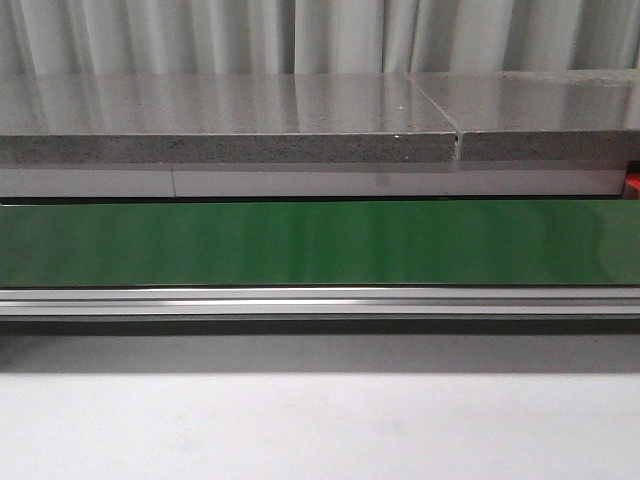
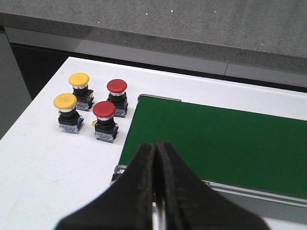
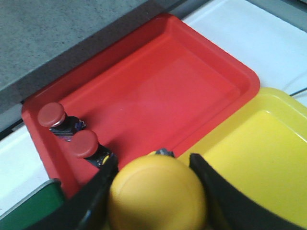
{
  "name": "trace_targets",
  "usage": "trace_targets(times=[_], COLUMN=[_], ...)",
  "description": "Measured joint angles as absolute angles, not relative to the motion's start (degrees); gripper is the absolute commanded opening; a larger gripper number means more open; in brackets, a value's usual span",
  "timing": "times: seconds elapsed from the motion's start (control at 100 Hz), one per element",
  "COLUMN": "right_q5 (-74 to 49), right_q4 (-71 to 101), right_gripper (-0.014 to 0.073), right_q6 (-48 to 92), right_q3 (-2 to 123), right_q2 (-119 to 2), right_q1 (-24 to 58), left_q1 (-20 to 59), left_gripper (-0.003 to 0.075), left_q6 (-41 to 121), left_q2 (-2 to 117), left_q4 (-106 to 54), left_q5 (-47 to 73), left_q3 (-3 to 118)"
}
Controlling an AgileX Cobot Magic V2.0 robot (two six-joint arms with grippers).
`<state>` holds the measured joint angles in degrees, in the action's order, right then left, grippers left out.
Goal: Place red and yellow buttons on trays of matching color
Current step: 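Lower the yellow button into the yellow tray and open the right gripper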
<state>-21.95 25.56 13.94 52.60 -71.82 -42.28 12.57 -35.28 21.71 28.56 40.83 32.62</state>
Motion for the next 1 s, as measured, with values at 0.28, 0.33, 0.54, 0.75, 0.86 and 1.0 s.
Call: trace_targets(times=[0.28, 0.33, 0.54, 0.75, 0.86, 1.0], right_q5=[-21.3, -21.2, -20.8, -19.7, -18.7, -18.3], right_q4=[25.7, 25.7, 25.7, 25.8, 25.8, 25.8], right_gripper=[0.0119, 0.0119, 0.0119, 0.0119, 0.0119, 0.0132], right_q6=[13.9, 13.9, 13.9, 13.9, 13.9, 13.9], right_q3=[52.6, 52.6, 52.6, 52.6, 52.6, 52.6], right_q2=[-81.3, -83.0, -88.8, -92.9, -94.3, -96.2], right_q1=[-42.5, -42.5, -42.5, -42.5, -42.5, -42.5], left_q1=[12.6, 12.6, 12.6, 12.6, 12.6, 12.6], left_gripper=[-0.0019, -0.0019, -0.0019, -0.0019, -0.0019, -0.0019], left_q6=[-35.3, -35.3, -35.3, -35.3, -35.3, -35.3], left_q2=[21.7, 21.7, 21.7, 21.7, 21.7, 21.7], left_q4=[28.6, 28.6, 28.6, 28.6, 28.6, 28.6], left_q5=[40.8, 40.8, 40.8, 40.8, 40.8, 40.8], left_q3=[32.6, 32.6, 32.6, 32.6, 32.6, 32.6])
